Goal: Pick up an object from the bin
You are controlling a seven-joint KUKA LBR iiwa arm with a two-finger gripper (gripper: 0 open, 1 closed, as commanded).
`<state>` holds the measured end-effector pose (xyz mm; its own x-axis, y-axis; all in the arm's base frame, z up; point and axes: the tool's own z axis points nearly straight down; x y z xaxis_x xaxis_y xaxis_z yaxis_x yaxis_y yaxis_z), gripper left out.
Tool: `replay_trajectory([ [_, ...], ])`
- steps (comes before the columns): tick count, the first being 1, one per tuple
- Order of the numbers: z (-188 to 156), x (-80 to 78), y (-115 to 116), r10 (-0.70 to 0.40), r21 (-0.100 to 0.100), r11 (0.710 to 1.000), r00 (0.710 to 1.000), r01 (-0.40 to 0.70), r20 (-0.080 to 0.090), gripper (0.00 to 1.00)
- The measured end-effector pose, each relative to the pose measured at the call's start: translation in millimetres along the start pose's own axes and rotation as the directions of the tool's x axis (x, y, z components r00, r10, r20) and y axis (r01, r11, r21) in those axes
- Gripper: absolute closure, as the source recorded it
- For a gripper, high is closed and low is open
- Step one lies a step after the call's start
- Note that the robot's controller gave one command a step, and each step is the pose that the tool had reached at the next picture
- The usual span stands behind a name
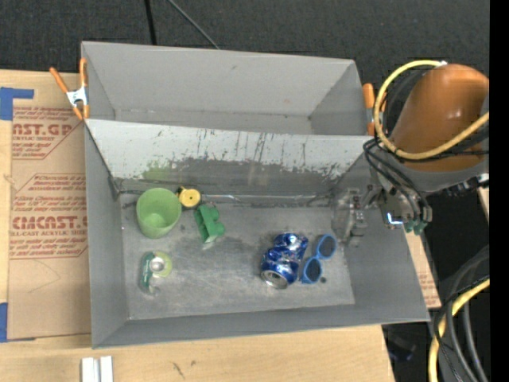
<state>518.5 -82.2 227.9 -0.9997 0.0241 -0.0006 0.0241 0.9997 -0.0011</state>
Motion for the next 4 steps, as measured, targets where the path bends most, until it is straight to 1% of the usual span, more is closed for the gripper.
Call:
replay_trajectory([
  [1, -1, -0.3, 2, -0.001, -0.001, 1.0, 1.0, 0.001, 0.001, 0.0],
  [2, 162, -4.8, 27, -0.181, -0.004, 0.983, 0.983, 0.181, -0.005, 0.0],
  [3, 158, -6.8, 27, -0.18, -0.002, 0.984, 0.984, 0.18, 0.0, 1.0],
  [4, 158, -6.7, 27, -0.18, -0.001, 0.984, 0.984, 0.18, 0.0, 0.0],
])
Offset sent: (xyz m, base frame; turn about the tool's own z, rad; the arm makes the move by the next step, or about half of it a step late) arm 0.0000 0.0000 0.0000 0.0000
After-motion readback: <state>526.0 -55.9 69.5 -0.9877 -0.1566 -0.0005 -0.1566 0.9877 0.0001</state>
